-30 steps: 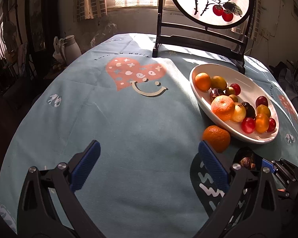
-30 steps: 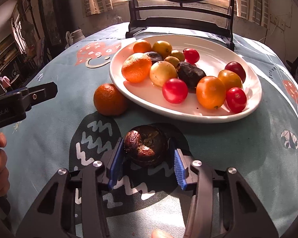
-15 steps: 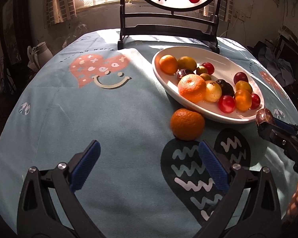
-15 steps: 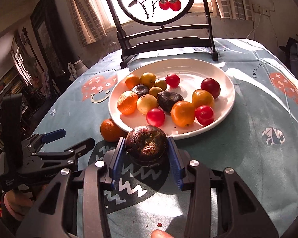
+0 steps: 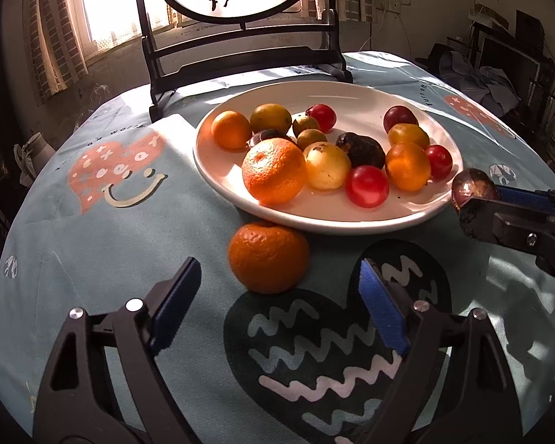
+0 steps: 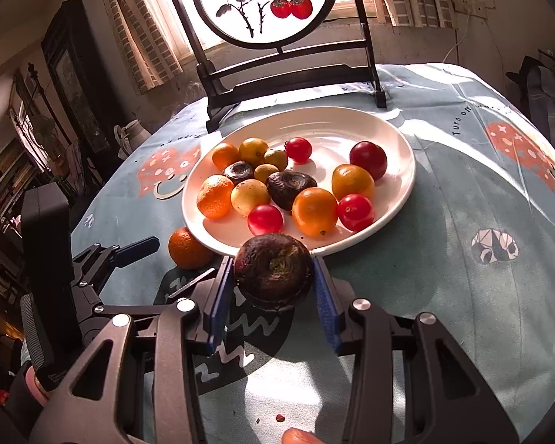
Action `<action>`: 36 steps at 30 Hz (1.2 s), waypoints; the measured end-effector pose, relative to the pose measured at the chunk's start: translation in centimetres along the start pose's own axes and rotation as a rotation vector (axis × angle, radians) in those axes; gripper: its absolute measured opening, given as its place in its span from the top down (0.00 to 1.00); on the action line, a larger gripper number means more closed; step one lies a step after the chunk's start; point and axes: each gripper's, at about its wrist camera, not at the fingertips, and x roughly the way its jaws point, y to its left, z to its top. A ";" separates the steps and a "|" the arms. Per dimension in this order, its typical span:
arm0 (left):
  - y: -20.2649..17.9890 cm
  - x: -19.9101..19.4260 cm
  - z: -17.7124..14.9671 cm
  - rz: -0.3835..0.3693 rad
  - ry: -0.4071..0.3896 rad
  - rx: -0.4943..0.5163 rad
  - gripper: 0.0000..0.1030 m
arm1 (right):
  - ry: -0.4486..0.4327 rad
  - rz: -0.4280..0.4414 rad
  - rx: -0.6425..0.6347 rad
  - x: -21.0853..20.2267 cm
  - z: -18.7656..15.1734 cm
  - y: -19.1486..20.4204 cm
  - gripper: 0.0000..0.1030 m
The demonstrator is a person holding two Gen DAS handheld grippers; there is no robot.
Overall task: Organize fruits
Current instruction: 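Close the left gripper on the last tangerine while the right gripper holds the brown fruit, then place the brown fruit and tangerine on the white plate, opening both grippers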
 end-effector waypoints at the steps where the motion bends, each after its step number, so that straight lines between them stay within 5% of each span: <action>1: 0.1 0.4 0.1 -0.010 0.017 -0.006 0.28 | -0.002 0.001 0.002 -0.1 0.1 -0.1 0.58; 7: 1.3 1.3 0.1 -0.036 0.053 -0.076 0.54 | -0.005 -0.001 0.008 -0.2 0.1 -0.3 0.59; 18: 1.5 -1.8 -1.4 -0.038 0.047 -0.115 0.57 | 0.022 0.010 0.001 0.1 -0.4 -0.4 0.59; 22: 0.6 -4.5 -1.2 -0.023 -0.011 -0.080 0.57 | 0.005 0.039 0.002 -0.6 -0.8 -0.1 0.58; 28: -0.2 -5.9 2.6 -0.061 -0.077 -0.047 0.57 | -0.132 0.040 -0.005 -2.2 1.6 -0.4 0.58; 36: 0.6 -0.9 9.5 -0.037 -0.084 -0.055 0.57 | -0.174 -0.023 0.006 0.6 6.7 -3.4 0.58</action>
